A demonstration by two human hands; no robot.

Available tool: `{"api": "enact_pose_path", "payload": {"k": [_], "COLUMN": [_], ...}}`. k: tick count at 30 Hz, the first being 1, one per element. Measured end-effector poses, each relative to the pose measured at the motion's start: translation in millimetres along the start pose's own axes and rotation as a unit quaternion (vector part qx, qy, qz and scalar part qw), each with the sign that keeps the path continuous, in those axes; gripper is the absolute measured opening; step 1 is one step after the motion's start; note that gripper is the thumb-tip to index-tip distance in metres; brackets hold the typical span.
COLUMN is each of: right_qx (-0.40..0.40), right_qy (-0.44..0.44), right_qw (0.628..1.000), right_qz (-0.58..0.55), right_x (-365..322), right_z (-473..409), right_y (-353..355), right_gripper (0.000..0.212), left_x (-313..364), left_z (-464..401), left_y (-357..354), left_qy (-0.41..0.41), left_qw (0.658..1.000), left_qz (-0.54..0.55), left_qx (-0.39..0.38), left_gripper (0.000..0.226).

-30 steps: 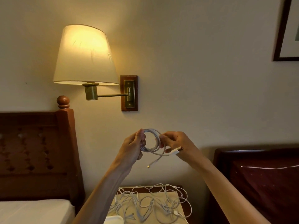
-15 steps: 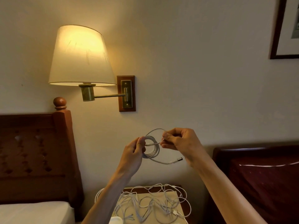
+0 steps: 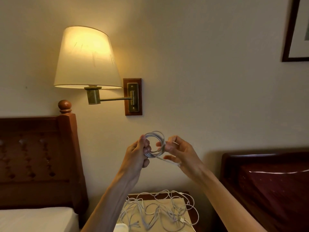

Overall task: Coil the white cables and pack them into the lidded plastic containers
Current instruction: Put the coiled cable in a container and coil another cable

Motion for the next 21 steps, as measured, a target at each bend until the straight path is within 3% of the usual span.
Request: {"api": "enact_pose_path", "payload": {"k": [4,10,15,17,21], "right_qx": [-0.085,-0.159,-0.103,-0.055,0.004], "right_qy": [-0.053,-0.069,0.013,0.032,0.067], "right_qw": [0.952,0.909,0.977,0.989,0.998], "right_qz": [-0.29,-0.378,-0.185,-0.132,-0.008], "right_x": [22,30,21,17,11], "right_z": [1,2,-5,-7,-2], "right_y": [-12,-27,-22,-17,-9], "right_gripper": [0.02,0.03,0.024,0.034,0.029], "left_x": [-2,-10,-14,-14,-16], "left_z": [3,4,6,5,6], "left_y": [-7,-12,-11,-9,-8], "left_qy": [0.039,0.081,0.089,0.088,0.08], "left_qw": [0.997,0.989,0.984,0.983,0.986], "left_qz": [0.069,0.128,0.154,0.157,0.145], "left_qx": [-0.013,0.005,0.018,0.023,0.027], "left_gripper": [0.037,0.038,0.039,0.038,0.038]}}
Point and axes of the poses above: each hand's wrist, its own z-axis away from the middle knuckle, its own y-axis out of the back of the hand, x = y × z, the point moved 8 cm from there along -z, towards the middle knuckle, and after that the axes turned 14 degrees about z, right-handed, at the moved point
